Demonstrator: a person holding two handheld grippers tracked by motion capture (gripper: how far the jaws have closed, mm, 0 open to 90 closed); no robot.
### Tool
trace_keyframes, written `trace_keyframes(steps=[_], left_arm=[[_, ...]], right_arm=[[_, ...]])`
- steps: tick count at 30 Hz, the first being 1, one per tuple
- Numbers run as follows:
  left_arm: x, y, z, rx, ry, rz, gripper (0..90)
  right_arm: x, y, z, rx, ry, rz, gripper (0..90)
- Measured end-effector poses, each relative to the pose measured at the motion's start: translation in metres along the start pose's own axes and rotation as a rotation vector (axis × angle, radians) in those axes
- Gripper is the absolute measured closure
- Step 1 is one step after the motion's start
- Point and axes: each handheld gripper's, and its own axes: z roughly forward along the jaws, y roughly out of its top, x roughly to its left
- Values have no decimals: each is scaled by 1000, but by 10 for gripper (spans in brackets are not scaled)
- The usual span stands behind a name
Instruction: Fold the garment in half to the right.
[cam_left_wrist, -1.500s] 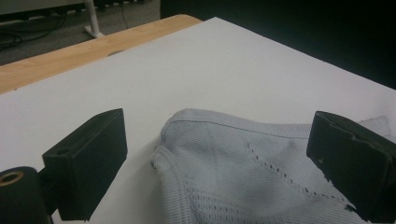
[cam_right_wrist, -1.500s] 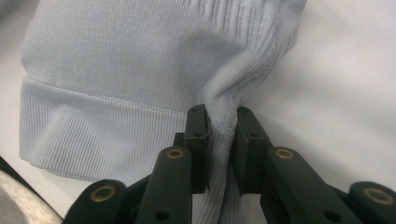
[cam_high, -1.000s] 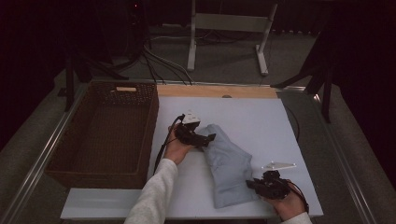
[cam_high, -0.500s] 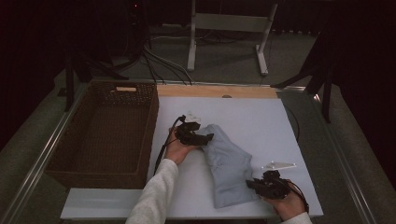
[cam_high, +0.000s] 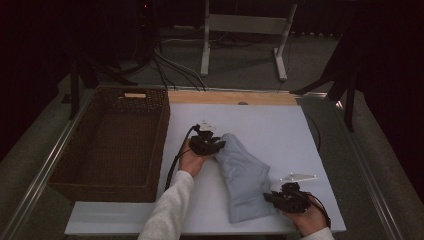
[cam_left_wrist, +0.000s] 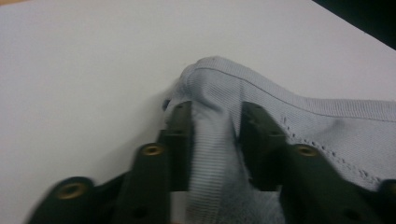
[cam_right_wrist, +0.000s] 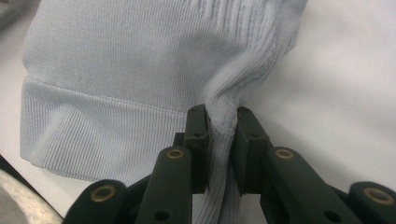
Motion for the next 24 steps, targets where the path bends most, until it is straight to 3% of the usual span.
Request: trace_keyframes(steps=[4,9,16,20,24], left_arm=[[-4,4,-1,-13,1,11,806],[-5,14,-5,-38,18,30,823],[0,25,-12,-73,56,15,829],[0,26,-11,-80,74,4,831],[0,26,-7,-78,87,-6,831]], right_arm=[[0,0,0,0,1,-1,783],[1,1,-1,-7,-10,-10,783],[-1,3,-4,-20,-26,-13,786],[-5,4,-8,-43,-81,-4,790],[-8,3,-8,-37,-91,7,791]])
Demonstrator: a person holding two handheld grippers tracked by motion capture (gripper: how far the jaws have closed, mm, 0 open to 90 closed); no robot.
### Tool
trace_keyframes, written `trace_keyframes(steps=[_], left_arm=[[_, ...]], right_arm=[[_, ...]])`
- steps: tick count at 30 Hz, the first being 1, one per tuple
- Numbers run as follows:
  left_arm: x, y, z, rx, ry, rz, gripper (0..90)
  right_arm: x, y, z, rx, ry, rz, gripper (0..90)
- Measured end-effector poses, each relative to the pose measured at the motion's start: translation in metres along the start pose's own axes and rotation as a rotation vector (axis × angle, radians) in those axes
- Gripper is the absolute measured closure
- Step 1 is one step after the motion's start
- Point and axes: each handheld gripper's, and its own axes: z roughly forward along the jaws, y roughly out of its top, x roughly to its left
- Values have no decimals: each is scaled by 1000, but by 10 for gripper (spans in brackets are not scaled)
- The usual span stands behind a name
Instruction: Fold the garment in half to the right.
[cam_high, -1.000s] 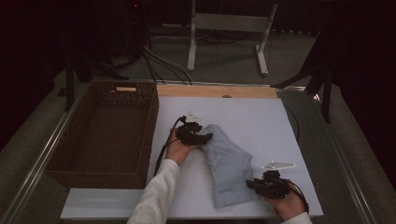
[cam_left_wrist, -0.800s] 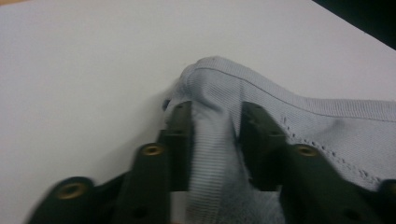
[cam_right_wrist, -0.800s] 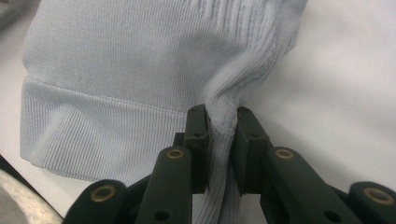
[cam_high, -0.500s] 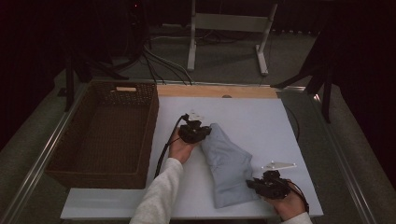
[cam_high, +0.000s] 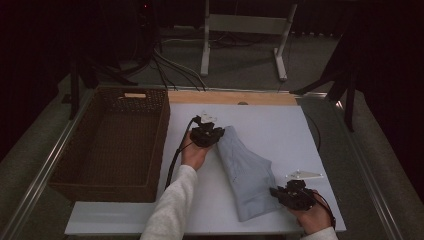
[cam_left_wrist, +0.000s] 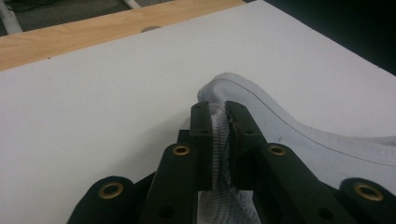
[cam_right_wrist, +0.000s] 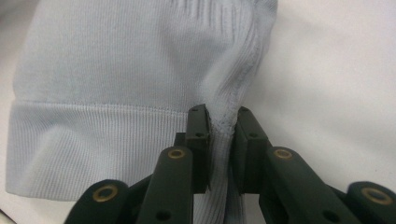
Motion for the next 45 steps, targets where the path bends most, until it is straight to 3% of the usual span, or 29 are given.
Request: trace_keyframes(steps=[3,6,10,15,18,25,31,45], left_arm=[[-1,0,3,-1,-4,-6,827],[-4,-2,7,9,-24,1,803],[-4,-4,7,11,-46,-5,638],[-5,-1,0,-27,-61,-34,429],[-8,1,-4,-36,-50,-38,291],[-13,1,-15,-52,-64,-67,81],[-18,-6,-23,-52,-61,-74,28],[-17,-26,-34,-39,-39,-90,22]], right_arm=[[3,0,2,9,-17,-28,792],[2,0,2,8,-17,-25,792],[2,-1,2,9,-16,-25,791],[2,-1,2,9,-15,-25,790],[2,-1,2,8,-15,-25,790],[3,-1,2,7,-14,-25,789],[3,-1,2,7,-13,-23,789],[3,-2,2,6,-12,-24,789]])
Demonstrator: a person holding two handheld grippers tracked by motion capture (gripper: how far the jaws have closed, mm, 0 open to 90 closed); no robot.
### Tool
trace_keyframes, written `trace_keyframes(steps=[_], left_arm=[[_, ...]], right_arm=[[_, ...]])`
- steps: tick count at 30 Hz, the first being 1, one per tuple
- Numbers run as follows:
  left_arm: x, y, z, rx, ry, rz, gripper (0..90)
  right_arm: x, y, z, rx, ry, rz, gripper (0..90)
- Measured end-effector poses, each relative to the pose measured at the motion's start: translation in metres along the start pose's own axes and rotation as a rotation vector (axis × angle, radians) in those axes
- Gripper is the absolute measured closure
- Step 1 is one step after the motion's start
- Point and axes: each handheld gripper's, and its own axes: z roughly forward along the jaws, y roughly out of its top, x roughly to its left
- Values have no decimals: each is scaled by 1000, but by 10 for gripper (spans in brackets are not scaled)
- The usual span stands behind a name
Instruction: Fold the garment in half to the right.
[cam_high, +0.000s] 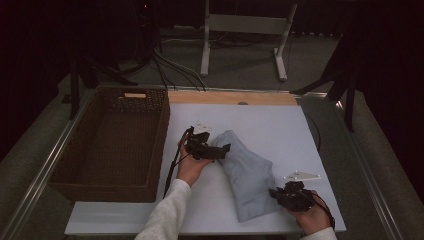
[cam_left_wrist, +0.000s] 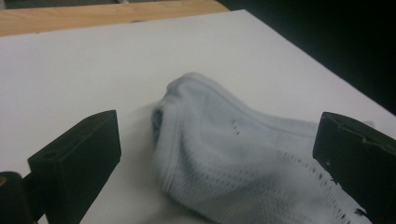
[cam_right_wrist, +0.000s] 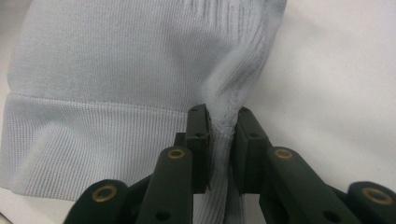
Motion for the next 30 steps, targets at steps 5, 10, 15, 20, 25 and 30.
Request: trace_keyframes(steps=[5,10,15,20,25,30], left_arm=[[5,-7,-1,15,24,-9,27],[10,-14,0,35,36,-24,35],[11,-20,3,57,43,-26,42],[12,-23,10,84,50,-23,54],[10,-27,16,111,50,-18,68],[10,-30,23,135,51,-15,81]], right_arm=[[0,0,0,1,-1,-1,789],[0,0,0,1,-1,1,789],[0,0,0,1,0,2,789],[0,0,0,0,0,1,789],[0,0,0,0,2,0,788],[0,0,0,0,2,0,789]])
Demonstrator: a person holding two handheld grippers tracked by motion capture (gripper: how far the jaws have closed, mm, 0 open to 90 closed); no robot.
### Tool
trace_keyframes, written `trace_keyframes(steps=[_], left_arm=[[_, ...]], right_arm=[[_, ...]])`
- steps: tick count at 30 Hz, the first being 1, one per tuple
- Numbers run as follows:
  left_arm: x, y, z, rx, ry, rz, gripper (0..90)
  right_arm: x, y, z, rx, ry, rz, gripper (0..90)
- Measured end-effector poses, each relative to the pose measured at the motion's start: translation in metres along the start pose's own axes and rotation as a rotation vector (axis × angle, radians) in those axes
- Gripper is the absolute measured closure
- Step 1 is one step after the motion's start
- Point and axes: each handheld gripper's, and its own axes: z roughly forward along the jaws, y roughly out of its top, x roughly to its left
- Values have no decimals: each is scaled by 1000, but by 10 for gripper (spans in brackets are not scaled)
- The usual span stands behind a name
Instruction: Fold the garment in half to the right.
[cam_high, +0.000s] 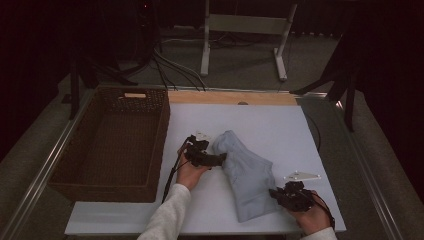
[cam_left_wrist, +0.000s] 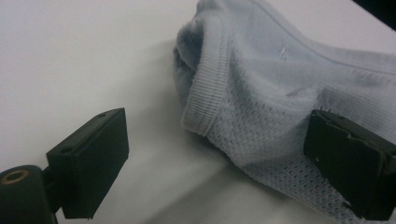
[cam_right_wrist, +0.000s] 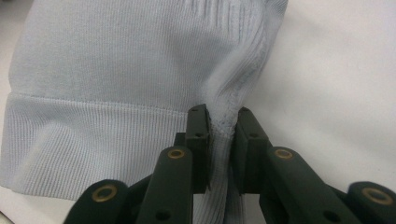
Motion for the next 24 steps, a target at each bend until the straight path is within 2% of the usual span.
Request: trace_keyframes(steps=[8,17,24], left_arm=[[0,-2,11,35,4,-4,98],[-3,3,23,79,14,11,134],[-8,8,29,94,11,32,188]], right_arm=[[0,0,0,0,1,-2,789],[0,0,0,2,3,1,789],[0,0,0,3,5,0,788]])
